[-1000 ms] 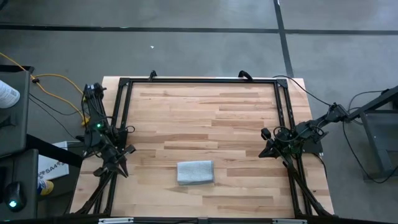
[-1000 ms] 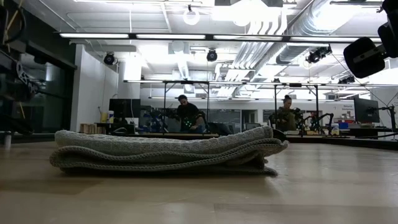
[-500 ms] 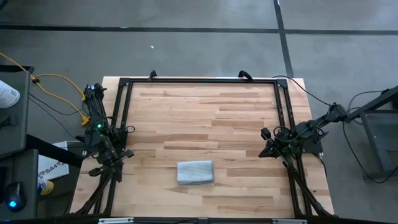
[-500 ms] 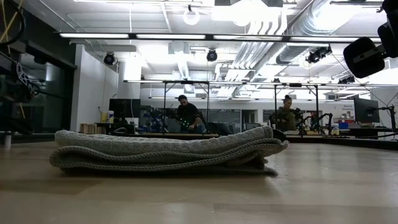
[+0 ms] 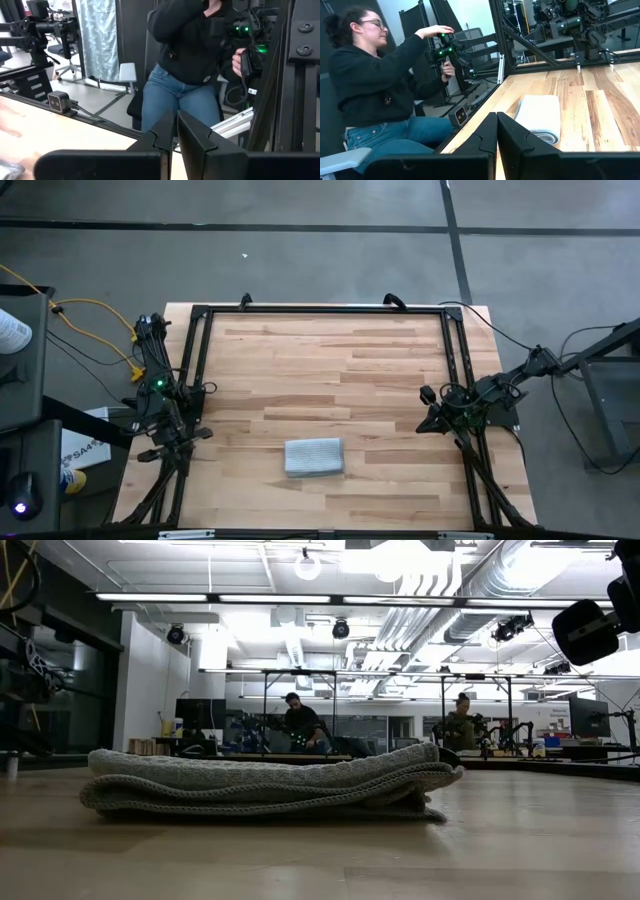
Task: Fold microfiber towels
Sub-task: Return to Home Position
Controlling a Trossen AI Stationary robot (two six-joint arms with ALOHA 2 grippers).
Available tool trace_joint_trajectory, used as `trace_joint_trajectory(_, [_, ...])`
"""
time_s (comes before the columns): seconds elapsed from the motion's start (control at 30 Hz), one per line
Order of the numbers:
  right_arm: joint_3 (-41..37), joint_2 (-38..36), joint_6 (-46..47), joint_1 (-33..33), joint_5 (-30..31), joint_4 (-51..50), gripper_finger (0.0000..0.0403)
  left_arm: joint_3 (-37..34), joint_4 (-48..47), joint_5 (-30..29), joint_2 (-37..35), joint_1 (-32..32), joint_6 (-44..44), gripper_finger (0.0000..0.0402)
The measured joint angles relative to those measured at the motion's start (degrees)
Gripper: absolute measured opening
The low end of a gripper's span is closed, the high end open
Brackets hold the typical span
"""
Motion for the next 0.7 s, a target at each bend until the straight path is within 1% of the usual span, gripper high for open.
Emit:
trace_joint_trajectory(0.2, [0.0, 0.0, 0.0, 0.0, 0.0, 0.0, 0.0002, 0.0, 0.0, 0.1, 0.0, 0.0, -0.5, 0.0024])
trace_joint_trajectory(0.33, [0.0, 0.0, 0.0, 0.0, 0.0, 0.0, 0.0002, -0.1, 0.0, 0.2, 0.0, 0.0, -2.9, 0.0024])
trace_joint_trajectory(0.7, [0.0, 0.0, 0.0, 0.0, 0.0, 0.0, 0.0002, -0.1, 0.0, 0.1, 0.0, 0.0, -2.8, 0.0024])
